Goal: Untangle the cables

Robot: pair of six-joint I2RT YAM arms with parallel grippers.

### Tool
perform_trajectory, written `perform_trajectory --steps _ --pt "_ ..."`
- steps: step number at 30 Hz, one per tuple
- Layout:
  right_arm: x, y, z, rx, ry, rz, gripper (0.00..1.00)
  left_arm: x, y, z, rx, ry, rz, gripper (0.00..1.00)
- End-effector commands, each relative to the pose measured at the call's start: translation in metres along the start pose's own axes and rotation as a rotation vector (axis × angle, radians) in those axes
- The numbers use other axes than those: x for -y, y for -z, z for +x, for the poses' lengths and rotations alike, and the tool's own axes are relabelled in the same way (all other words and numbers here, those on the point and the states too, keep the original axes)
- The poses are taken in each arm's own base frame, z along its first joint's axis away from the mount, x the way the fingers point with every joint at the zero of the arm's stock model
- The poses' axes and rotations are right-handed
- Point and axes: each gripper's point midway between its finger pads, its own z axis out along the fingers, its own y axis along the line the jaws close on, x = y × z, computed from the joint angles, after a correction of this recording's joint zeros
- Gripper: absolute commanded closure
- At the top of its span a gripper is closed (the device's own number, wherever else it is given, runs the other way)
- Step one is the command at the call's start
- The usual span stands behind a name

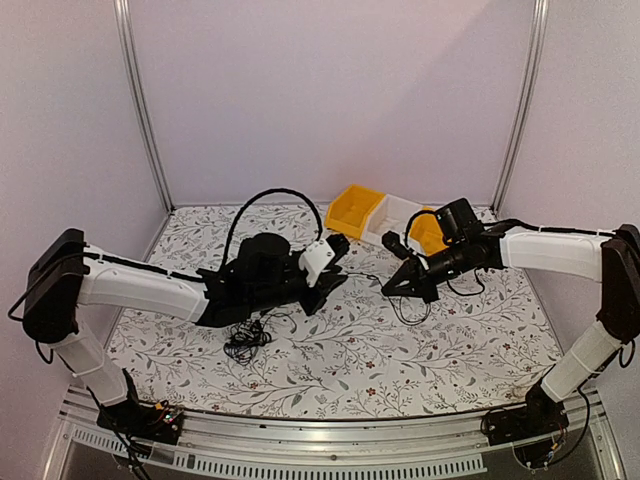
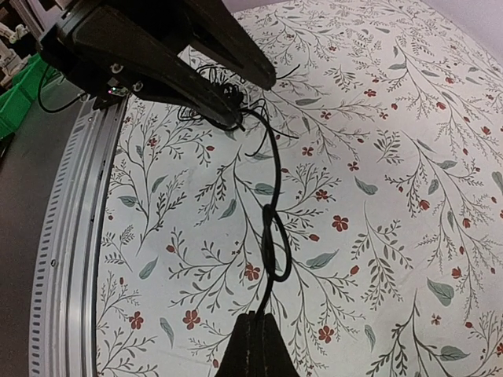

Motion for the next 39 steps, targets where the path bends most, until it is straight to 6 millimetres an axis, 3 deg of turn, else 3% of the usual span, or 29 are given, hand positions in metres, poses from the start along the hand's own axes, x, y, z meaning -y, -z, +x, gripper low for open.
perform_trajectory --steps 1,26,32,39 --pt "0.000 -0.003 -0.004 -0.005 0.015 -0.008 1.00 -0.003 -0.006 0.003 0.012 0.019 0.009 0.85" --pt "0.003 -0.007 -0.001 -0.020 0.009 -0.006 1.00 0.005 -0.016 0.010 0.018 0.043 0.058 0.92" --pt "0.003 -0.007 0.000 -0.023 0.007 -0.005 1.00 0.014 -0.017 0.011 0.029 0.050 0.102 1.00" --pt "0.002 -0.011 0.002 -0.038 0.020 0.002 1.00 0.033 -0.015 0.005 0.102 0.101 0.208 1.00"
